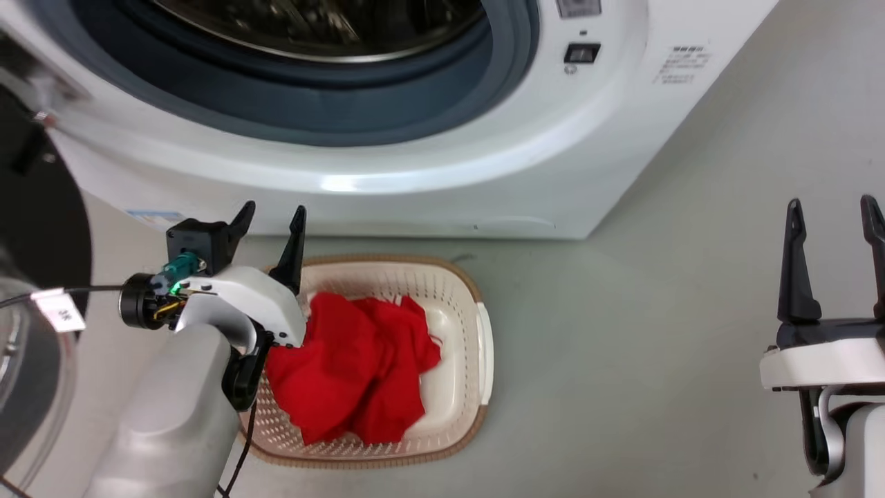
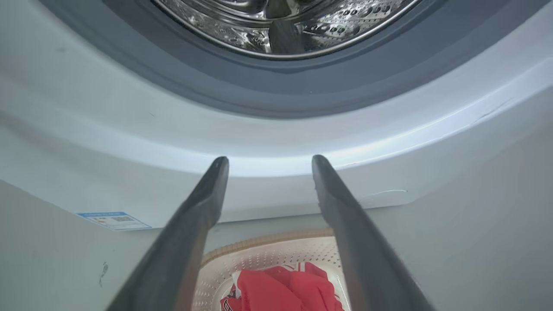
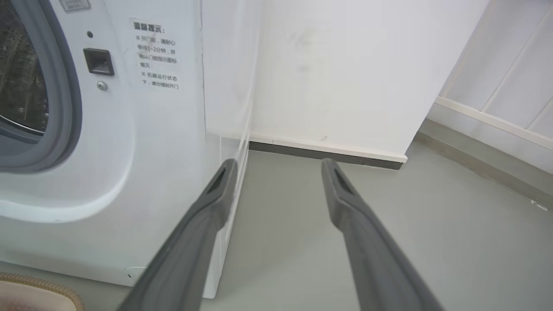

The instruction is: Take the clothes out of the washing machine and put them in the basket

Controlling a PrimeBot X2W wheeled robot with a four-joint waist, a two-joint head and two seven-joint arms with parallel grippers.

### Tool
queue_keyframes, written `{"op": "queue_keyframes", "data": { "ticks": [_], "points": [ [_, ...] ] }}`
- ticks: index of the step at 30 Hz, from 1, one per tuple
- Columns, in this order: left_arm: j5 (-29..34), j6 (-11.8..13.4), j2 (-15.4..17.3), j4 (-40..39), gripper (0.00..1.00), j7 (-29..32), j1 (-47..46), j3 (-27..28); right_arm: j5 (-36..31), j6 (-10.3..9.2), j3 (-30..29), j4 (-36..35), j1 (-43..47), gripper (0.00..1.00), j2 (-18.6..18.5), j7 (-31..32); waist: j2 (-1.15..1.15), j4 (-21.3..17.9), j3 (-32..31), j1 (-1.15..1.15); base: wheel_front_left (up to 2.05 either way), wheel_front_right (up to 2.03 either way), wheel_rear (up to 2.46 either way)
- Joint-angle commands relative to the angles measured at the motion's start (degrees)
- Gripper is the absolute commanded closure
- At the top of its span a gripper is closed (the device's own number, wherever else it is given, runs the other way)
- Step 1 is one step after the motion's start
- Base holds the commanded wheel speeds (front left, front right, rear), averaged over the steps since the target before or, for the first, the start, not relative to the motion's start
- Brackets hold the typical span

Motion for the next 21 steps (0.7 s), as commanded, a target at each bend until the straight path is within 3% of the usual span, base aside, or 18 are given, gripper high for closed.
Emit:
{"op": "queue_keyframes", "data": {
  "ticks": [1, 6, 14, 21],
  "points": [
    [1.1, 0.1, -0.1, -1.5, 0.0, -0.1, 1.8, 0.9, -0.2, -0.05, -0.1, 0.2, 0.5, 0.0, 0.0, -0.1, 0.0, 1.9, -4.7, 0.01, 0.0, 0.0, 0.0],
    [5.8, 0.7, -0.4, -12.1, 0.0, -0.1, 7.3, 6.9, 0.1, -0.06, -0.7, 0.9, 2.1, 0.0, 0.0, -0.1, 0.0, 3.2, -9.7, 0.01, 0.0, 0.0, 0.0],
    [11.5, 2.3, -3.8, -27.2, 0.0, -0.1, 20.9, 13.9, 2.1, -0.06, 1.2, 0.1, 7.2, 0.0, 0.0, -0.1, 0.0, 4.1, -16.8, 0.01, 0.0, 0.0, 0.0],
    [17.2, 2.6, -7.0, -36.2, 0.0, -0.1, 31.9, 16.5, 3.6, -0.05, 3.0, -1.6, 12.2, 0.0, 0.0, -0.1, 0.0, 4.2, -20.3, 0.01, 0.0, 0.0, 0.0]
  ]
}}
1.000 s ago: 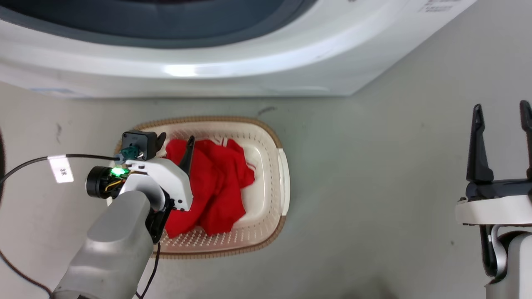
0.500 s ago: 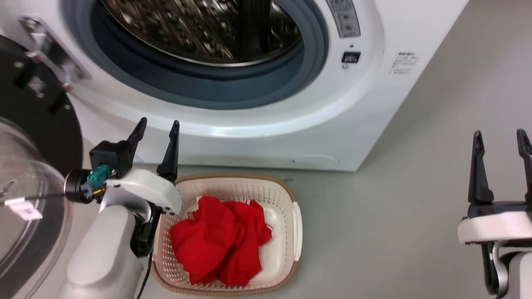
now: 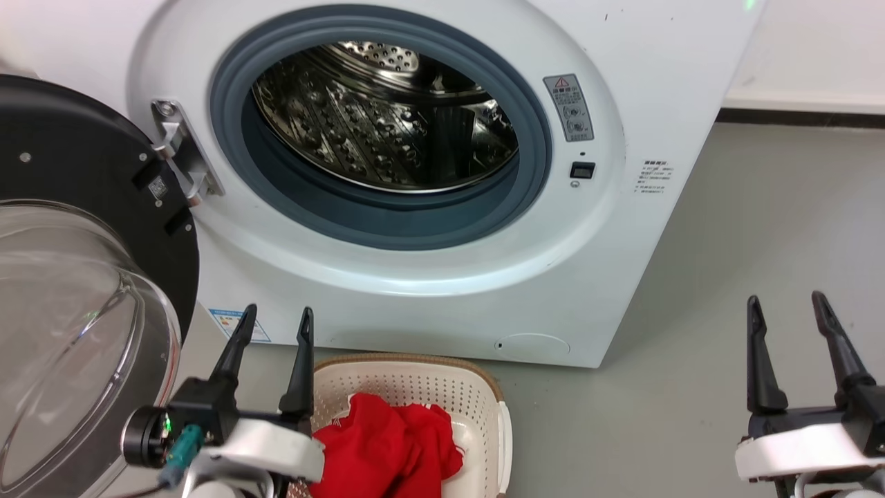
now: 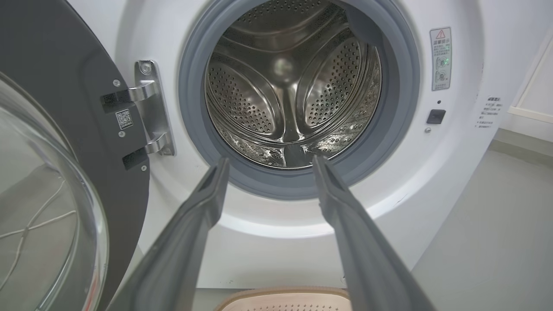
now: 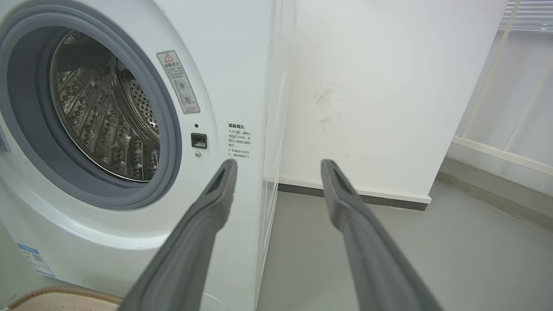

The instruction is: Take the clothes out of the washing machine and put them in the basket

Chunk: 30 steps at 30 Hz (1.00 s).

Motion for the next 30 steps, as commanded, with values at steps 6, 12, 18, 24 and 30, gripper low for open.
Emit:
{"op": "queue_keyframes", "data": {
  "ticks": [6, 12, 18, 24, 30],
  "points": [
    [5.0, 0.9, -2.5, -4.9, 0.0, -0.1, 6.3, 1.3, 1.1, -0.05, 0.6, -1.6, 3.9, 0.0, 0.0, -0.1, 0.0, -0.4, -2.7, 0.02, 0.0, 0.0, 0.0],
    [8.1, 1.1, -4.1, -7.5, 0.0, -0.1, 10.2, 1.1, 1.9, -0.04, -0.2, -2.0, 6.7, 0.0, 0.0, -0.1, 0.0, -1.1, -4.4, 0.02, 0.0, 0.0, 0.0],
    [9.5, 1.0, -4.6, -8.1, 0.0, -0.1, 11.3, 2.5, 1.7, -0.05, -0.9, -1.2, 7.2, 0.0, 0.0, -0.1, 0.0, -2.1, -4.8, 0.02, 0.0, 0.0, 0.0],
    [10.0, 0.6, -5.1, -7.7, 0.0, -0.1, 11.3, 3.6, 1.7, -0.05, -0.6, -0.7, 6.4, 0.0, 0.0, -0.1, 0.0, -2.7, -4.9, 0.02, 0.0, 0.0, 0.0],
    [10.4, -0.2, -5.7, -7.1, 0.0, -0.1, 10.4, 4.2, 1.7, -0.05, -0.2, -0.7, 5.8, 0.0, 0.0, -0.1, 0.0, -2.9, -4.7, 0.02, 0.0, 0.0, 0.0]
  ]
}}
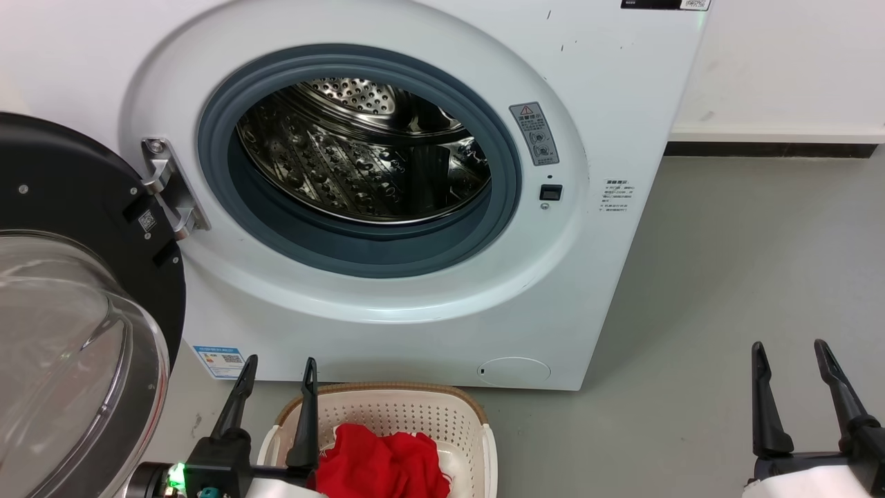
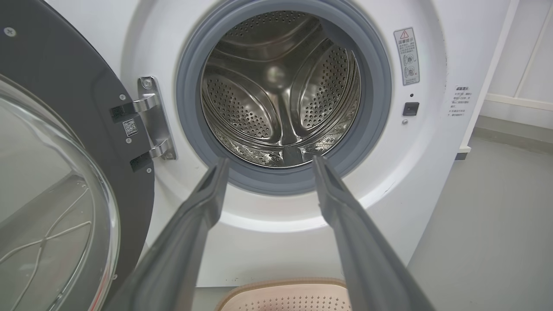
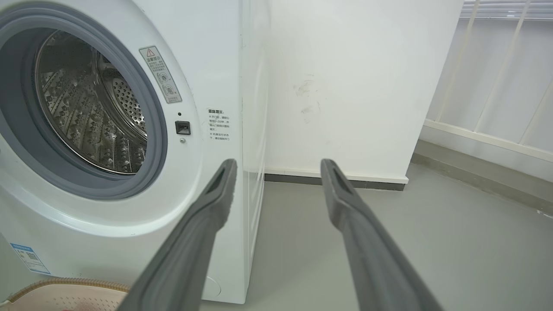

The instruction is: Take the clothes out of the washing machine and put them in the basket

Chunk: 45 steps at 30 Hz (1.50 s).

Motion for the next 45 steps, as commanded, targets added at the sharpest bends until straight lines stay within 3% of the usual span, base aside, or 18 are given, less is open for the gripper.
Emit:
{"op": "queue_keyframes", "data": {
  "ticks": [1, 12, 13, 19, 45],
  "points": [
    [0.2, -0.3, -0.3, 0.2, 0.0, -0.1, -0.5, 0.3, -0.3, -0.06, 0.1, 0.1, -0.8, 0.0, -0.1, -0.1, 0.0, 0.0, 0.0, 0.0, 0.0, 0.0, 0.0],
    [0.2, -1.1, -0.9, 0.4, 0.0, -0.1, -0.9, 1.3, -0.5, -0.06, 0.0, 0.2, -0.7, 0.0, -0.1, -0.1, 0.0, 0.3, 0.2, 0.0, 0.0, 0.0, 0.0],
    [0.2, -1.0, -0.9, 0.6, 1.0, 0.0, -0.2, 1.2, 0.0, 0.0, 0.0, 0.3, -0.4, 1.0, 0.0, 0.0, 0.0, 0.3, 0.2, 0.0, 0.0, 0.0, 0.0],
    [-0.5, -1.0, -1.2, 3.2, 1.0, 0.3, 1.0, 1.2, 0.7, 0.0, 0.0, 3.3, 0.3, 1.0, 0.4, 0.3, 0.0, 0.3, 0.2, 0.0, 0.0, 0.0, 0.0],
    [-29.8, -3.0, -0.8, 6.5, 1.0, 6.6, -3.4, 3.7, 30.6, -0.01, 0.9, 6.8, -4.1, 1.0, 0.2, 7.2, 0.0, 0.0, 0.3, 0.0, 0.0, 0.0, 0.0]
  ]
}}
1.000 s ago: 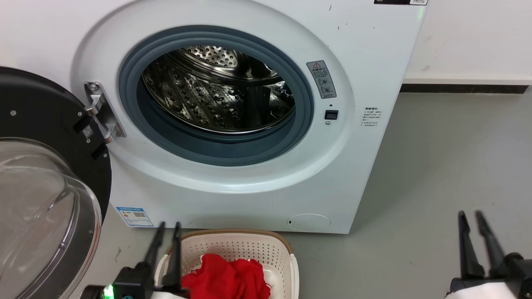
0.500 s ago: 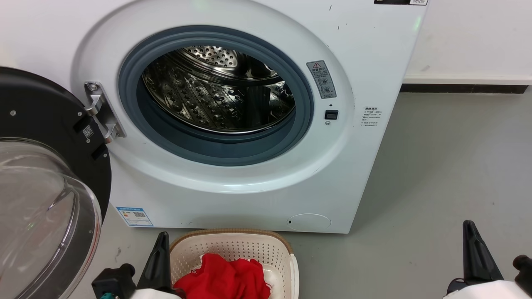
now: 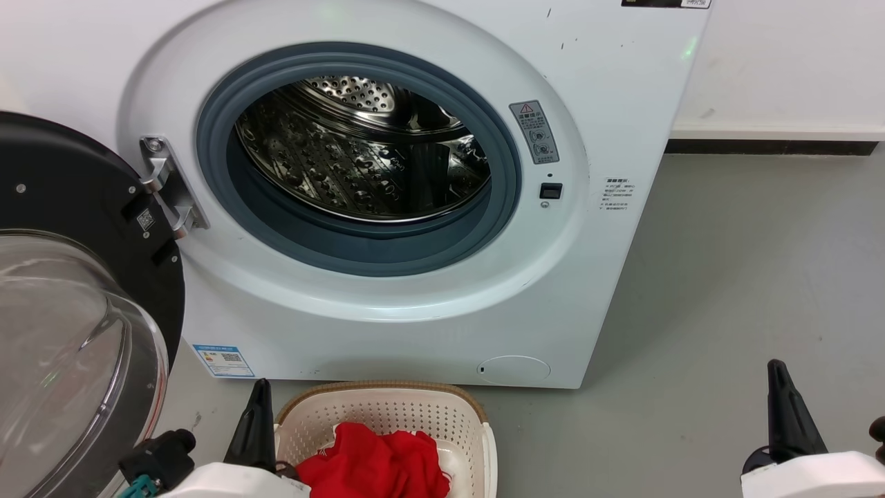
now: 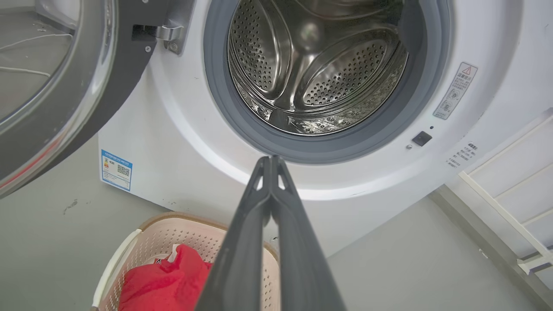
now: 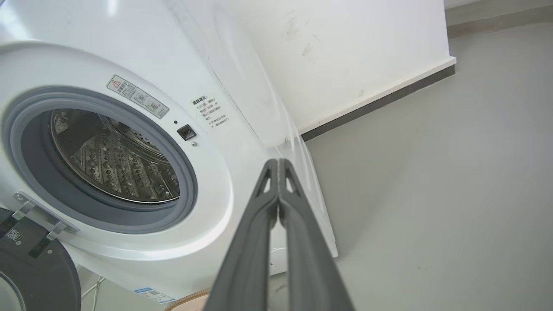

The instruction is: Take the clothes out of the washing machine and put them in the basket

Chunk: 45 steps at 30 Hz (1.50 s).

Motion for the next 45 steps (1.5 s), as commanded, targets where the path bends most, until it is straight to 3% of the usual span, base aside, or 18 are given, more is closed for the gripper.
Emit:
{"op": "queue_keyframes", "data": {
  "ticks": [1, 22, 45],
  "points": [
    [-2.0, -0.3, 0.4, -0.4, 1.0, 0.4, -1.8, 0.4, 2.1, 0.0, 0.1, -0.4, -2.0, 1.0, -0.3, 0.3, 0.0, 0.0, 0.0, -0.01, 0.0, 0.0, 0.0],
    [-19.8, -1.5, 0.5, 1.4, 1.0, 4.5, -4.3, 2.2, 20.5, -0.01, 0.5, 1.9, -4.7, 1.0, -0.5, 4.6, 0.0, -0.2, 0.0, -0.01, 0.0, 0.0, 0.0],
    [-35.2, -2.6, 0.4, 3.1, 1.0, 8.2, -6.6, 4.0, 36.6, -0.01, 0.9, 4.0, -7.2, 1.0, -0.6, 8.4, 0.0, -0.4, 0.1, -0.01, 0.0, 0.0, 0.0]
  ]
}}
